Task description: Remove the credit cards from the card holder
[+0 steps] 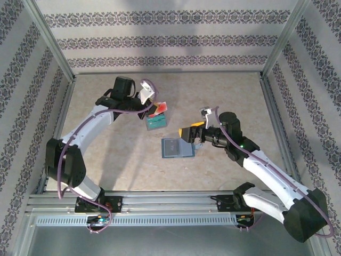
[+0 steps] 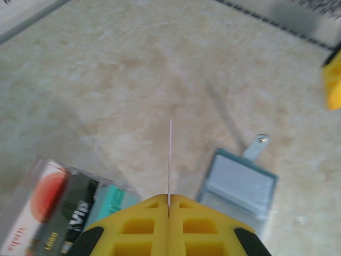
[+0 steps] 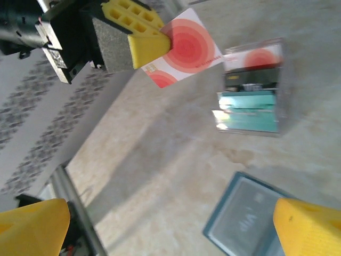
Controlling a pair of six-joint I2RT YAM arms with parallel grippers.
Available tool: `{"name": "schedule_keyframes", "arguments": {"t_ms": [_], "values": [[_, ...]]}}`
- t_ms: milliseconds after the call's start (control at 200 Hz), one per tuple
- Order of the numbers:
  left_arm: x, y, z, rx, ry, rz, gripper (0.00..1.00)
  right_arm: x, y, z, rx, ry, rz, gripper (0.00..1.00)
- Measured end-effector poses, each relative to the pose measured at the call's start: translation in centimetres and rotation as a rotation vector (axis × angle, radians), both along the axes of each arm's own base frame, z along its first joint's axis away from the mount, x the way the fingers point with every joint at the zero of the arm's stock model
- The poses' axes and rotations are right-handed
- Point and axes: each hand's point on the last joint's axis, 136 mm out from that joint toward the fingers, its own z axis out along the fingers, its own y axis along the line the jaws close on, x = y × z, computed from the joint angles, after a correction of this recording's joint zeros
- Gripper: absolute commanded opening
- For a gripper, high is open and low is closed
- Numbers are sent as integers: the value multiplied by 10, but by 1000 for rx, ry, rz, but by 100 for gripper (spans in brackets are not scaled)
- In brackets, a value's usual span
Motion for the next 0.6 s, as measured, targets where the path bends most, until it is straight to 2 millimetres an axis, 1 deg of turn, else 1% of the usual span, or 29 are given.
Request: {"name": "schedule_keyframes", "arguments": {"t_ms": [85,220,345,445,520,600], "values": [[18,4,-12,30,-59,-5,0,5,-11,-9,-48,20,-74,98],[47,22,-19,51,-154,5,0,14,-29,-24,-118,54,-186,98],[65,33,-32,73,-202,0,0,19,-40,-32,-157,76,-257,98],[74,36,-48,85,-211,-22,0,21,-47,-36,-177,88,-294,98],[76,35,-59,97,-211,-46,0,22,-50,-37,-189,92,-315,98],[76,34,-65,106,-217,-70,0,23,-53,-38,-194,95,-331,98]]}}
